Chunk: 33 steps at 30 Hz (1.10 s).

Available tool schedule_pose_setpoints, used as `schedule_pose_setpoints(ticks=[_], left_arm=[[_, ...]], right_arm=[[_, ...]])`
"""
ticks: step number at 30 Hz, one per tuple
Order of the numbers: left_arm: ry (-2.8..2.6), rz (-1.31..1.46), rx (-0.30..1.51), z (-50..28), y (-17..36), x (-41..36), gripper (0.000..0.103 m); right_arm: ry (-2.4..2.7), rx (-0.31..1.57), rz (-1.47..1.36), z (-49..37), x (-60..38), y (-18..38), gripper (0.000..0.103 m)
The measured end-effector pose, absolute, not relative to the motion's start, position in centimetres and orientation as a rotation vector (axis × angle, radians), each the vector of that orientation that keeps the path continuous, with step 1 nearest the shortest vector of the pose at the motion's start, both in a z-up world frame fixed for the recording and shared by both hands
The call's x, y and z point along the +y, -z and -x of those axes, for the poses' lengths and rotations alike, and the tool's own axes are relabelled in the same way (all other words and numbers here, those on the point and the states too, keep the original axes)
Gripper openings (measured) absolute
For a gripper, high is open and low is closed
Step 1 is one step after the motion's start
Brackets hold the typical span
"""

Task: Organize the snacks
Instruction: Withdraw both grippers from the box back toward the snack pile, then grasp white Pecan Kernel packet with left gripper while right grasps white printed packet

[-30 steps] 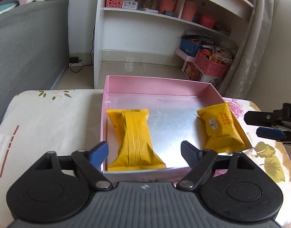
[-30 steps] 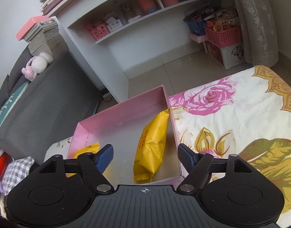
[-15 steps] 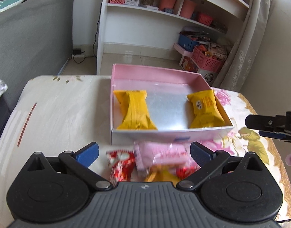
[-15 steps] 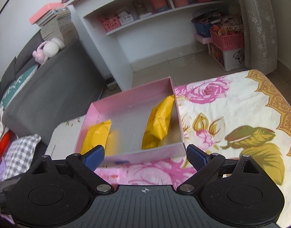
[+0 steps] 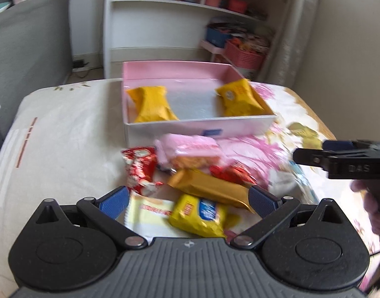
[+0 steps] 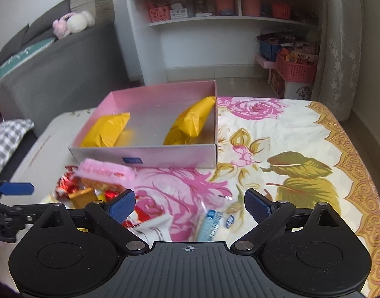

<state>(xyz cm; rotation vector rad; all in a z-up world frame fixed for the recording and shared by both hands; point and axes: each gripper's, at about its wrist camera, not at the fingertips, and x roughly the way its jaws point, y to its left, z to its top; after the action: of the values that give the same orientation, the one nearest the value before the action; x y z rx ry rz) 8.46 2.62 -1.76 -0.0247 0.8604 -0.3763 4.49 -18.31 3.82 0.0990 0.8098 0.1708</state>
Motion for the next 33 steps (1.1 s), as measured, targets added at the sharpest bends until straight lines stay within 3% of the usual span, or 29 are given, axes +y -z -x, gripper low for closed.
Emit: schedule_pose_setpoints(ticks=[15, 21, 33], left_arm=[[0.682, -0.076, 0.846, -5.3, 3.4, 0.0, 0.102], [0.726, -0.108, 0.904, -5.0, 4.2, -0.6, 0.090], [0.741, -0.153, 0.967, -4.7, 4.6, -0.6, 0.075]], right_arm=[[-0.371, 0.765, -0.014, -1.0, -18.5, -2.3, 0.096], [-0.496, 0.791, 0.023, -0.1, -16.9, -1.9, 0.096], [-0.547, 0.812, 0.004, -0.2, -15.1, -1.3, 0.096]])
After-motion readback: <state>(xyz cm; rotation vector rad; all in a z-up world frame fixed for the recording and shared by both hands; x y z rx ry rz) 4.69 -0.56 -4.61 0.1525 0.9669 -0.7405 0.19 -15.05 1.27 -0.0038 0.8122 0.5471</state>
